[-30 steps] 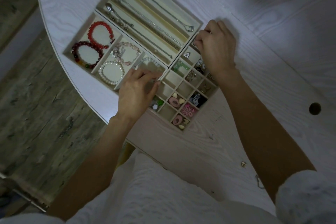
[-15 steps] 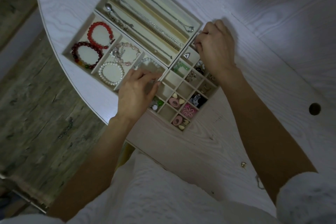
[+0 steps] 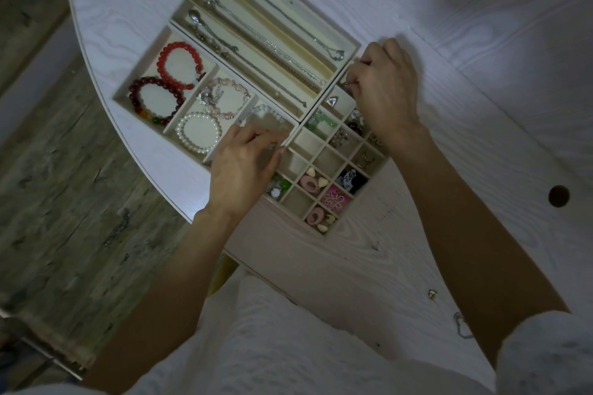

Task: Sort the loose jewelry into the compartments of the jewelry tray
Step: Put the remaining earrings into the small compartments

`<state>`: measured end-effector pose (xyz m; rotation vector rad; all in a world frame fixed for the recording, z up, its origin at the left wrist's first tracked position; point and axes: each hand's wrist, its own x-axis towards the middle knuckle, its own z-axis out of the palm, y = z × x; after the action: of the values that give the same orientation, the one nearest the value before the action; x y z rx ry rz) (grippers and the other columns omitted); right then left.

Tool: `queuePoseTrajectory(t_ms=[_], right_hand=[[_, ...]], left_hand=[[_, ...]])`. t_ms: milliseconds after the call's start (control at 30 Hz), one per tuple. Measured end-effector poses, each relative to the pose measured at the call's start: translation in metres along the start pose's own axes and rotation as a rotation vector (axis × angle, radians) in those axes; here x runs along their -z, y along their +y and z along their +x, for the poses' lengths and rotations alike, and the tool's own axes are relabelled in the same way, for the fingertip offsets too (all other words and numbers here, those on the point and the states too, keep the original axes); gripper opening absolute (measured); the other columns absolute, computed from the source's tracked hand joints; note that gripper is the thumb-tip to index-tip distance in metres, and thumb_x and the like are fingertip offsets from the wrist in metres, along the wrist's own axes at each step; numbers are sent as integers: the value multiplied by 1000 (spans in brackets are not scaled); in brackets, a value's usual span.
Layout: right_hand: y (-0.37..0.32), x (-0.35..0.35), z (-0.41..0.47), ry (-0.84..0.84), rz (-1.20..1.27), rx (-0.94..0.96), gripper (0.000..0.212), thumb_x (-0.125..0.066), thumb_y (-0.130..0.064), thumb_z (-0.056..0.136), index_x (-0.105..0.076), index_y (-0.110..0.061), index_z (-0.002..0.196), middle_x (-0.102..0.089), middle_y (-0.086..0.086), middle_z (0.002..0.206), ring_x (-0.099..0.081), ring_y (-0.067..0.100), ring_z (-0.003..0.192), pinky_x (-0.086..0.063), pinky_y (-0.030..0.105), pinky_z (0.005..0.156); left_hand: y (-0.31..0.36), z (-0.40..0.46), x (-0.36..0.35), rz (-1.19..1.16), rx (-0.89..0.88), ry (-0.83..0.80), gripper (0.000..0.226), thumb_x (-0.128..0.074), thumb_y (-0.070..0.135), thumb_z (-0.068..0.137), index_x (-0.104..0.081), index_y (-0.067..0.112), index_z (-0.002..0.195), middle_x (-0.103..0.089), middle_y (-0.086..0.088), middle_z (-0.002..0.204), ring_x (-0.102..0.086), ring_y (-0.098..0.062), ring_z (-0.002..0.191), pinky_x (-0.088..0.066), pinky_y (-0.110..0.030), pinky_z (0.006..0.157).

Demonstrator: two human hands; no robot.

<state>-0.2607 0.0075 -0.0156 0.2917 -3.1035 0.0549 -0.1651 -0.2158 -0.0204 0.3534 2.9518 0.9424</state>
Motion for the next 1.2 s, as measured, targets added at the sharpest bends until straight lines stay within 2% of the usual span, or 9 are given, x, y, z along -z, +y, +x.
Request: queuePoseTrajectory(t_ms=[233,367,567,733,867,967,1033,1200], right_hand=[[0,5,-1,-32,115,-19,20,-66,-22,85,-73,-8,98,-63,9,101,-49,29,103,-40,36,86],[-2,2,-2,7,143,-37,20,-69,-24,82,-74,-8,93,-63,10,96,-51,30,99,-44,38,84],[0,5,-3,56,-22,52,6,-63,-2,79,-69,-1,81,-60,13,86,-54,31,88,-44,36,69],[0,5,7,-77,-119,142,16,-65,7,75,-68,3,90,-59,16,93,-50,32,92,-40,35,69],[2,1,3,-19,-25,86,16,-59,-2,88,-71,-2,98,-61,13,97,-49,30,96,-34,31,70],[1,1,-6,39,65,3,17,-59,-13,91,-72,-6,99,-62,11,97,-49,28,96,-36,32,71],[-2,1,-9,60,132,-83,16,-59,-18,91,-72,-11,97,-62,9,99,-49,25,97,-31,28,69],[0,0,-7,52,131,-119,17,-57,-17,93,-72,-11,95,-61,8,103,-50,23,98,-31,27,67]], left_hand=[[-3,0,-2,3,-11,-8,22,-62,25,90,-70,17,109,-65,-4,95,-57,-24,87,-48,-38,73],[0,-1,-1,-3,9,8,20,-68,19,88,-70,16,108,-65,-4,94,-57,-25,87,-46,-33,72],[2,-3,-2,12,11,27,18,-69,18,88,-71,17,106,-66,-2,92,-57,-25,85,-45,-31,70],[2,-4,-3,21,10,43,18,-68,19,89,-71,17,106,-67,-1,91,-57,-24,84,-42,-28,69],[0,-5,-5,19,-9,57,17,-68,21,89,-71,18,106,-66,-1,90,-57,-24,84,-46,-33,68],[0,-8,-6,24,-13,76,17,-67,21,89,-72,18,105,-65,-1,89,-55,-23,83,-43,-30,67],[0,-9,-7,31,-12,85,16,-67,21,89,-72,18,104,-66,-1,89,-55,-23,84,-41,-28,68],[3,-9,-10,38,-15,116,16,-68,20,89,-73,18,104,-66,-1,90,-55,-25,83,-43,-31,67]])
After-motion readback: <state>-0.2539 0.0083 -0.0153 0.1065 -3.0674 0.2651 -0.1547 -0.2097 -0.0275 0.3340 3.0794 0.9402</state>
